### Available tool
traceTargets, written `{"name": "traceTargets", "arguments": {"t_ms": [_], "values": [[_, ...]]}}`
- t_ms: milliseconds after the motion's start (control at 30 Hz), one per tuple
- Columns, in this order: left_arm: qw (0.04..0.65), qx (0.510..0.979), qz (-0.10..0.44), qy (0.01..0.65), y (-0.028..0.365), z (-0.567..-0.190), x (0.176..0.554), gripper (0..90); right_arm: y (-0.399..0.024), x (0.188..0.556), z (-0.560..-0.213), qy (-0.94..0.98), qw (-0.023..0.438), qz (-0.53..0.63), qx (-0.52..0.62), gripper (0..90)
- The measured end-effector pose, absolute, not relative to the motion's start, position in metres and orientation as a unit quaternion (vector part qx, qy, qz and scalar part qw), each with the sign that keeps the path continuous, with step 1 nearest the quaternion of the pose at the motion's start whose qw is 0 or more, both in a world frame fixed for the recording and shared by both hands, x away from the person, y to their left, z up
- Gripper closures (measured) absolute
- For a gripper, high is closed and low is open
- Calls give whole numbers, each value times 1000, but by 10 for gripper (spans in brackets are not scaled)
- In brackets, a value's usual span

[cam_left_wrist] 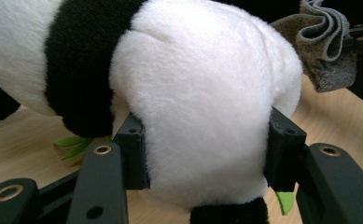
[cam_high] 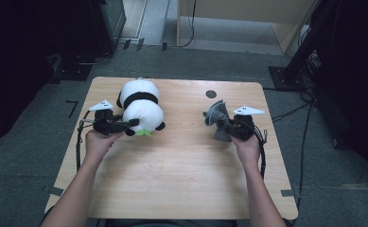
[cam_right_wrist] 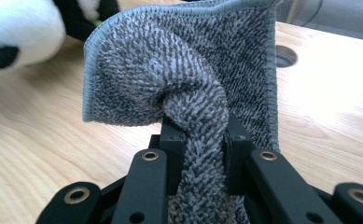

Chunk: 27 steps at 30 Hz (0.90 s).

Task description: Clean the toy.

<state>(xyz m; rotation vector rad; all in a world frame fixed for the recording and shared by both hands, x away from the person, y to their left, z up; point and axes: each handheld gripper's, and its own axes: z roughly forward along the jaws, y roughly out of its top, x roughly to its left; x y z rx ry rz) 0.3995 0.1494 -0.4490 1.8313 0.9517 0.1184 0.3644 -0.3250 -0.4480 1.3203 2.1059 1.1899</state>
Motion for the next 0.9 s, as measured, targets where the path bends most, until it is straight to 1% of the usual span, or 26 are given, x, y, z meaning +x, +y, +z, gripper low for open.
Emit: {"name": "traceTargets", "arguments": {"t_ms": [133, 300, 433, 533, 667, 833, 900], "values": [[514, 753, 50, 408, 161, -454, 404, 456, -335, 370, -453, 748, 192, 413, 483, 755], [510, 750, 55, 417, 172, -458, 409, 455, -361, 377, -459, 735, 188, 407, 508, 749], [503, 753, 71, 418, 180, -463, 414, 452, -374, 379, -466, 735, 186, 394, 520, 748], [506, 743, 79, 432, 188, -466, 418, 451, -390, 383, -478, 724, 171, 388, 544, 744], [487, 754, 98, 431, 190, -472, 422, 441, -396, 387, -491, 723, 164, 375, 556, 733], [491, 745, 86, 443, 195, -479, 425, 415, -398, 390, -501, 721, 163, 372, 562, 690], [493, 740, 86, 449, 196, -482, 427, 391, -398, 391, -502, 723, 164, 370, 561, 686]]}}
